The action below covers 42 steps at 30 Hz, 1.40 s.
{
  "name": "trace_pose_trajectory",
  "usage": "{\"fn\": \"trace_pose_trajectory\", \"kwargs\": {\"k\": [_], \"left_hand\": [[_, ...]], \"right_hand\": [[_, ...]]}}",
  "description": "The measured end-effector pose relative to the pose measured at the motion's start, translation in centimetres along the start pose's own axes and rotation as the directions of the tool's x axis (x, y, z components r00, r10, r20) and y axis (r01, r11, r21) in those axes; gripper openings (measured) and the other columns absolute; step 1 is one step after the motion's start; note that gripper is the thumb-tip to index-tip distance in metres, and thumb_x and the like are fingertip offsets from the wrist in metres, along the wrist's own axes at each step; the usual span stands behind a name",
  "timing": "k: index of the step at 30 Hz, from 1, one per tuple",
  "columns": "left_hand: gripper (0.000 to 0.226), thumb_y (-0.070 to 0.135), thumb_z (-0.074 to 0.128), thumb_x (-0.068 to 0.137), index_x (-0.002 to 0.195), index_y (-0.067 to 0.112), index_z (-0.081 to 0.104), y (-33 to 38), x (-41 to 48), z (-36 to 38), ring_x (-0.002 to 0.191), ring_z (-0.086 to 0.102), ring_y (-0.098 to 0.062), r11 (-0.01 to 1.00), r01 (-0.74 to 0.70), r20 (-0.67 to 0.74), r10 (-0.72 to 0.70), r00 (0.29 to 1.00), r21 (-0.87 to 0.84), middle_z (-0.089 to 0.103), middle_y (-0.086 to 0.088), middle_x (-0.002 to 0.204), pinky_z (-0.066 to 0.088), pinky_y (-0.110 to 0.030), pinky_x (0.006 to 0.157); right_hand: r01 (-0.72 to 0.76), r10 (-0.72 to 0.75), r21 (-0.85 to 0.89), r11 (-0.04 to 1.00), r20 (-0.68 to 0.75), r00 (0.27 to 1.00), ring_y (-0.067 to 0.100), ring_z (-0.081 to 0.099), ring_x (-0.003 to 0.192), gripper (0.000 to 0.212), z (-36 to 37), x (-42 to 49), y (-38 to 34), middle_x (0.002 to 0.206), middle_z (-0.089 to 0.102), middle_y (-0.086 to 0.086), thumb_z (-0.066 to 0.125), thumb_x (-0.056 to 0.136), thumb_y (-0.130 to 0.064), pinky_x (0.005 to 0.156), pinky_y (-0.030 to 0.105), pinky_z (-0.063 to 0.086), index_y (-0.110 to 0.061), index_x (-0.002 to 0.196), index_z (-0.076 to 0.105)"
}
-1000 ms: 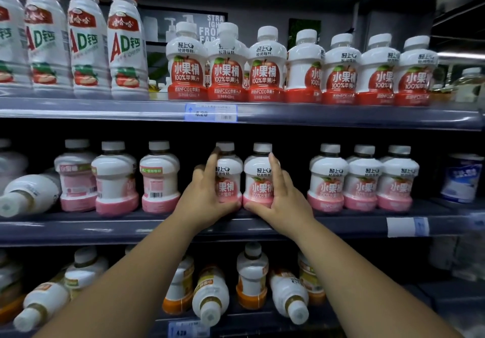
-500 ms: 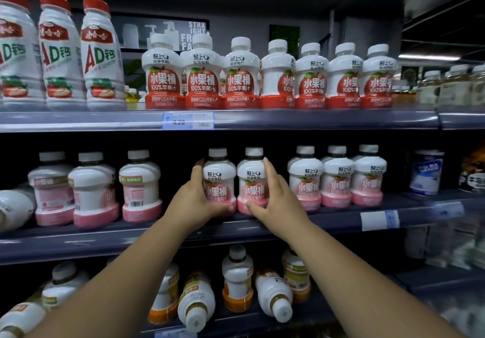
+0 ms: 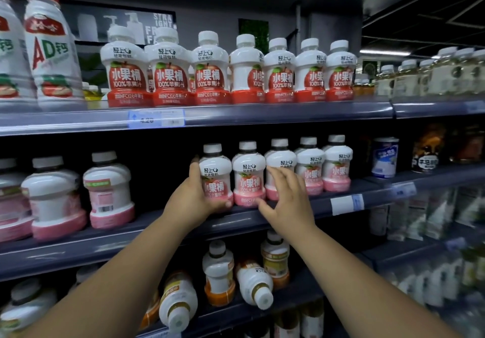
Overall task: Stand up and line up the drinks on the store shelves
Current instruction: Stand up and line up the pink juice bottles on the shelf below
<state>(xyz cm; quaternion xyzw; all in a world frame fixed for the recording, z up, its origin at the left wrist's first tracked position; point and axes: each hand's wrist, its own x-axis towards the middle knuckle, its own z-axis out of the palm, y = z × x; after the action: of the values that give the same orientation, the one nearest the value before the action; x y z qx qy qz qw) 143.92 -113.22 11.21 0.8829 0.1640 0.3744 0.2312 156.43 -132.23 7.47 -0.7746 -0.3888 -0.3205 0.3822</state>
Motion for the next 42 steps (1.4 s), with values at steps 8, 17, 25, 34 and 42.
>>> {"fn": "trace_pose_trajectory", "kwargs": {"k": [8,17,25,34,42], "left_hand": [[0.108,0.045,0.086,0.067,0.153,0.027,0.024,-0.5,-2.0,-1.7,0.130,0.048,-0.021,0.985,-0.123,-0.067,0.132,0.989,0.123,0.046,-0.004,0.145,0.041,-0.032,0.104],[0.085,0.036,0.081,0.077,0.148,0.021,0.036,-3.2,-7.8,-8.8,0.128,0.049,-0.022,0.963,0.056,-0.215,0.002,0.977,0.262,0.048,-0.003,0.141,0.045,-0.040,0.103],[0.077,0.036,0.076,0.082,0.147,0.025,0.036,-6.9,-11.6,-13.6,0.126,0.047,-0.017,0.948,0.146,-0.299,-0.057,0.953,0.282,0.046,0.001,0.141,0.042,-0.030,0.099],[0.088,0.038,0.080,0.078,0.149,0.021,0.031,-12.8,-9.6,-18.3,0.133,0.039,-0.020,0.960,0.174,-0.338,-0.093,0.936,0.218,0.039,-0.004,0.146,0.036,-0.032,0.108],[0.094,0.035,0.082,0.072,0.148,0.022,0.029,-15.0,-7.6,-17.9,0.127,0.044,-0.021,0.989,0.123,-0.386,-0.084,0.919,0.077,0.045,-0.005,0.140,0.038,-0.029,0.101]], "right_hand": [[0.036,-0.041,0.089,0.995,0.044,0.998,0.020,0.037,0.132,0.062,-0.1,-0.9,-2.5,0.139,0.043,-0.004,0.069,0.085,-0.038,0.112,0.042,0.035,-0.027,0.141,0.048],[0.190,-0.268,0.429,0.883,0.129,0.955,0.011,0.048,0.117,0.048,3.3,-0.3,-10.5,0.128,0.050,-0.006,0.075,0.083,-0.029,0.101,0.024,0.039,-0.019,0.128,0.059],[0.130,-0.289,0.496,0.858,0.259,0.922,0.010,0.046,0.123,0.052,6.2,-1.7,-16.8,0.135,0.046,-0.009,0.072,0.087,-0.032,0.104,0.028,0.041,-0.025,0.136,0.053],[-0.083,-0.107,0.485,0.871,0.351,0.930,0.021,0.049,0.125,0.089,11.2,0.9,-23.9,0.143,0.044,0.002,0.081,0.078,-0.035,0.097,0.029,0.041,-0.028,0.149,0.028],[-0.213,0.067,0.326,0.921,0.404,0.912,0.030,0.059,0.116,0.116,14.4,2.9,-25.9,0.140,0.054,0.010,0.083,0.074,-0.046,0.094,0.036,0.049,-0.023,0.155,0.003]]}}
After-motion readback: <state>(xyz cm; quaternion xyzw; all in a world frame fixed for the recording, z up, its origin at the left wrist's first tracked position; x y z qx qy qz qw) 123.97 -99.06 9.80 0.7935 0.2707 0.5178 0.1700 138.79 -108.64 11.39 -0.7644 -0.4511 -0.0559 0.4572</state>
